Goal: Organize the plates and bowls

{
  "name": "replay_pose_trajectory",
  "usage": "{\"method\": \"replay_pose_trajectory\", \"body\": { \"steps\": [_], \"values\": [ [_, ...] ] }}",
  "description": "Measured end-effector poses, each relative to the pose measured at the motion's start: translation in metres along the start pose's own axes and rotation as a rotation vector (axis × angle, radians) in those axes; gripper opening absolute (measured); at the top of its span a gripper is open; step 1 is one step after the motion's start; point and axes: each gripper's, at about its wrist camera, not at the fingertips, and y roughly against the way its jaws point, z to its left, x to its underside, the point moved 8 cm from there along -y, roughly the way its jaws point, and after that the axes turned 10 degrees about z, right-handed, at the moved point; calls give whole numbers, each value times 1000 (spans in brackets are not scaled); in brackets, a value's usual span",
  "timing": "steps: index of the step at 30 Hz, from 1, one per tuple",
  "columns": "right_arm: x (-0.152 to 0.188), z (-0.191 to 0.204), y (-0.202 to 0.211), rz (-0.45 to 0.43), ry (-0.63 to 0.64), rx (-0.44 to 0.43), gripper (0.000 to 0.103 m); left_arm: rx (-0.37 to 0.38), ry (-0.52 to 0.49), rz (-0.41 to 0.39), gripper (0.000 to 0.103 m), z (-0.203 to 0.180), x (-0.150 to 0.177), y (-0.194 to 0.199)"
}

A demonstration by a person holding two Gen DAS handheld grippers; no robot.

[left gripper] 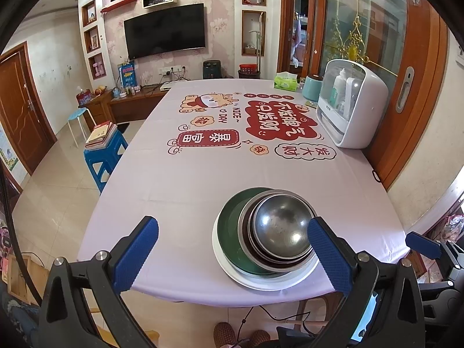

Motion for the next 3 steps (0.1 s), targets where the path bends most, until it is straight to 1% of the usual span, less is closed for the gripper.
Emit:
{"method": "replay_pose_trajectory", "body": {
  "steps": [3],
  "values": [
    [0, 0, 0, 0, 0, 0, 103, 8, -1, 2, 102, 0, 1, -2]
  ]
}}
